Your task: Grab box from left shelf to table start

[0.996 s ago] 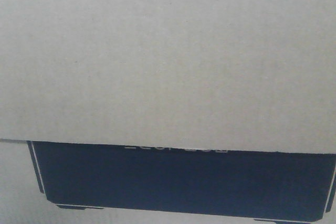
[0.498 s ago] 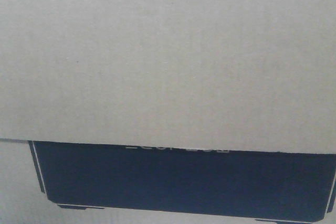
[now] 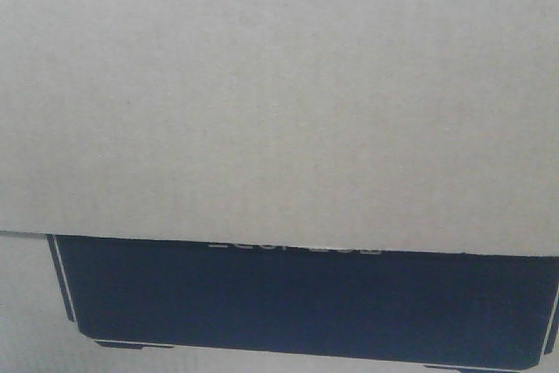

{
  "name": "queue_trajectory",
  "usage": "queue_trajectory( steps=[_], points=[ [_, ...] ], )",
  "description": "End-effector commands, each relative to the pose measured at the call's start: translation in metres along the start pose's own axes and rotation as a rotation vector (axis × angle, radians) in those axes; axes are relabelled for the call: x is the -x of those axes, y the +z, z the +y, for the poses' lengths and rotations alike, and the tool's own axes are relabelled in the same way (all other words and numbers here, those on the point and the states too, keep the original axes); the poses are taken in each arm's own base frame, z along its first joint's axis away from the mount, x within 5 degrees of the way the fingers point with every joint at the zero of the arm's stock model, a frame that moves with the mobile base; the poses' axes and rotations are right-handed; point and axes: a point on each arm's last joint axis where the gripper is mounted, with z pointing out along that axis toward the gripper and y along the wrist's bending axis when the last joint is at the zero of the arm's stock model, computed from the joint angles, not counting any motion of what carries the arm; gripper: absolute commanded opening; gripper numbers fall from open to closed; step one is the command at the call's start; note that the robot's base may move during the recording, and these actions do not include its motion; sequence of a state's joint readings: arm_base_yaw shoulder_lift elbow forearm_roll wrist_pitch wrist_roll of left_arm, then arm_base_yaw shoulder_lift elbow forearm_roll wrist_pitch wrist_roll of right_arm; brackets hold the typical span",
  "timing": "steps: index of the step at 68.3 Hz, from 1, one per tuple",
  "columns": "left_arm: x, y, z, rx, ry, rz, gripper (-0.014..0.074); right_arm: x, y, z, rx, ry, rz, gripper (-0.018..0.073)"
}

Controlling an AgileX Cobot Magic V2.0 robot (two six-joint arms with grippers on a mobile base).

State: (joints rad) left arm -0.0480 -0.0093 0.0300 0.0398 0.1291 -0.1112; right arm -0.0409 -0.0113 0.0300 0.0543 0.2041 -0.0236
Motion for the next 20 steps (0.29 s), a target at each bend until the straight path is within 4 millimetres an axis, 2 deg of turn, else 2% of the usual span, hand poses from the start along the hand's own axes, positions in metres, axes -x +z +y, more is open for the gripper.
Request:
queue_trajectory(
  steps=[1,20],
  points=[
    [0.0103,-0.0019,-0.0011,-0.012,-0.004,-0.113,-0.0099,0.0081,-0.0008,-0.0005,-0.006,0.0,-0.102,0.0055],
    [0.0103,-0.0019,-0.0011,-0.012,-0.004,-0.113,-0.0099,0.0081,-0.0008,-0.0005,-0.006,0.0,-0.102,0.0055]
  ],
)
